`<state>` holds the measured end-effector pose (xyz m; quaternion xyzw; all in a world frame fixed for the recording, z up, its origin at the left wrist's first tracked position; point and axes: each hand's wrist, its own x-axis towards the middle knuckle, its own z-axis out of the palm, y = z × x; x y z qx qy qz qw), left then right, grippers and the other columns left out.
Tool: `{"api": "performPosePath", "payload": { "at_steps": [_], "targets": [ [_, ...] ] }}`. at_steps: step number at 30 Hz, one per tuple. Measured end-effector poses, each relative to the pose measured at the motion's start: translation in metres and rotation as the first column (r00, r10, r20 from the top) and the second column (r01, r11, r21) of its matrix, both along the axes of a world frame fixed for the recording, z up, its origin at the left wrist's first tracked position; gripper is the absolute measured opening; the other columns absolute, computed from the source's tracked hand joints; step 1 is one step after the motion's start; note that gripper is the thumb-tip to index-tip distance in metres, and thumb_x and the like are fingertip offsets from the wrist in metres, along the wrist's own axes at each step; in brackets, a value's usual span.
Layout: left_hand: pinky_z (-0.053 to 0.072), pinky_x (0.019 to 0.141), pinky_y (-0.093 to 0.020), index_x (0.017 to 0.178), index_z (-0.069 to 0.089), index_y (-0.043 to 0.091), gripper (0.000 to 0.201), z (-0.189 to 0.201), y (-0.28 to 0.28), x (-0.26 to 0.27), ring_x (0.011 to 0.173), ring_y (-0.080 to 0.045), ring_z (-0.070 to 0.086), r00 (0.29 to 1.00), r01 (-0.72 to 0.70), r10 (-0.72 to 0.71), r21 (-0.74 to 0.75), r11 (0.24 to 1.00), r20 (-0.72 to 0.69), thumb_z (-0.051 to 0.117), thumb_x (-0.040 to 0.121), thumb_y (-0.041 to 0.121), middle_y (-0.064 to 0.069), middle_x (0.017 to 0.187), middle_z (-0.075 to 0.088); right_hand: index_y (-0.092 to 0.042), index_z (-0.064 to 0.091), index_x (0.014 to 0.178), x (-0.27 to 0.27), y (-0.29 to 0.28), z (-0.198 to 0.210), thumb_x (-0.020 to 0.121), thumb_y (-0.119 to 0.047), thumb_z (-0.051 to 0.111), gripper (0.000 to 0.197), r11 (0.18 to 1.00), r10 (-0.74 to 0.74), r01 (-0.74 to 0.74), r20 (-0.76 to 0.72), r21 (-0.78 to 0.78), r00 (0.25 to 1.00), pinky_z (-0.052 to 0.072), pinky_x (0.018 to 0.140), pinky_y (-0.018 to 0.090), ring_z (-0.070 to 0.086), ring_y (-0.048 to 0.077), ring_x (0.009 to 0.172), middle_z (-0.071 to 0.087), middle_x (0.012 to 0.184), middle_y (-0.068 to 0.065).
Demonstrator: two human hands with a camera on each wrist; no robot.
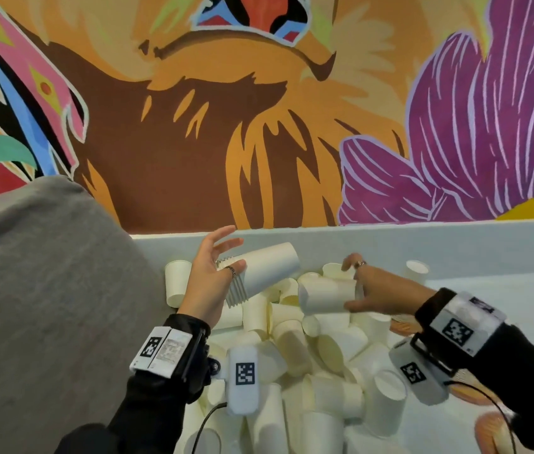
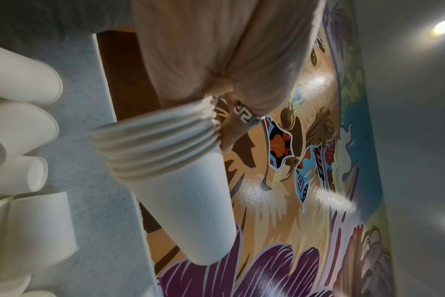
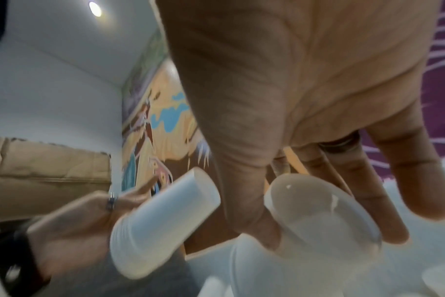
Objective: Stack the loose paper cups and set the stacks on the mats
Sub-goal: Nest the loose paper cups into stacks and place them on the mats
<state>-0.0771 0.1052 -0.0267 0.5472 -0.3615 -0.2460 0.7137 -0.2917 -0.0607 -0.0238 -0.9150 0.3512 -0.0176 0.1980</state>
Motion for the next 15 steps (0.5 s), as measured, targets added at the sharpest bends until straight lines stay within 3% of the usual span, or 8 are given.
{"api": "performPosePath", "payload": {
  "at_steps": [3, 6, 8, 11, 15],
  "targets": [
    [0.046, 0.094, -0.036, 0.110, 0.054, 0.035, 0.052, 0.003, -0.006, -0.007, 0.117, -0.016, 0.051, 0.999, 0.018, -0.018, 0.001, 1.000, 0.027, 0.054, 0.087, -0.011, 0.008, 0.111, 0.060, -0.027, 0.024, 0.117, -0.022, -0.001, 0.031, 0.081, -0.021, 0.071, 0.059, 1.000, -0.019, 0.021, 0.142, -0.010, 0.990, 0.054, 0.066, 0.025, 0.061, 0.018, 0.082, 0.055, 0.099, 0.003],
    [0.045, 0.088, -0.026, 0.109, 0.054, 0.034, 0.050, 0.010, -0.015, -0.023, 0.115, -0.010, 0.051, 0.996, 0.054, -0.055, 0.012, 0.998, 0.073, 0.052, 0.088, -0.011, 0.007, 0.111, 0.061, -0.028, 0.024, 0.117, -0.045, -0.002, 0.056, 0.082, -0.021, 0.071, 0.059, 1.000, 0.019, -0.019, 0.174, -0.006, 0.984, 0.052, 0.065, 0.017, 0.062, 0.019, 0.091, 0.048, 0.105, -0.003],
    [0.045, 0.092, -0.029, 0.108, 0.055, 0.034, 0.050, 0.018, -0.023, -0.037, 0.116, -0.012, 0.051, 0.993, 0.081, -0.083, 0.026, 0.996, 0.080, 0.051, 0.088, -0.011, 0.006, 0.111, 0.061, -0.029, 0.025, 0.118, -0.058, -0.006, 0.066, 0.082, -0.022, 0.071, 0.059, 0.998, 0.066, -0.068, 0.170, 0.008, 0.983, 0.053, 0.069, 0.017, 0.061, 0.013, 0.094, 0.046, 0.109, -0.004],
    [0.044, 0.100, -0.044, 0.108, 0.057, 0.036, 0.049, 0.030, -0.038, -0.065, 0.117, -0.019, 0.053, 0.987, 0.137, -0.140, 0.048, 0.989, 0.079, 0.051, 0.089, -0.010, 0.004, 0.114, 0.061, -0.029, 0.026, 0.120, -0.076, -0.016, 0.078, 0.082, -0.024, 0.071, 0.059, 0.993, 0.116, -0.119, 0.177, 0.004, 0.977, 0.052, 0.076, 0.022, 0.059, 0.009, 0.096, 0.045, 0.113, -0.004],
    [0.046, 0.095, -0.045, 0.112, 0.056, 0.030, 0.044, 0.042, -0.064, -0.108, 0.112, -0.020, 0.055, 0.983, 0.176, -0.177, 0.021, 0.984, 0.040, 0.048, 0.091, -0.008, -0.001, 0.120, 0.060, -0.034, 0.031, 0.114, -0.109, -0.040, 0.092, 0.081, -0.022, 0.071, 0.053, 0.985, 0.133, -0.158, 0.257, 0.077, 0.957, 0.052, 0.076, 0.024, 0.062, 0.013, 0.094, 0.048, 0.112, 0.000]
  ]
}}
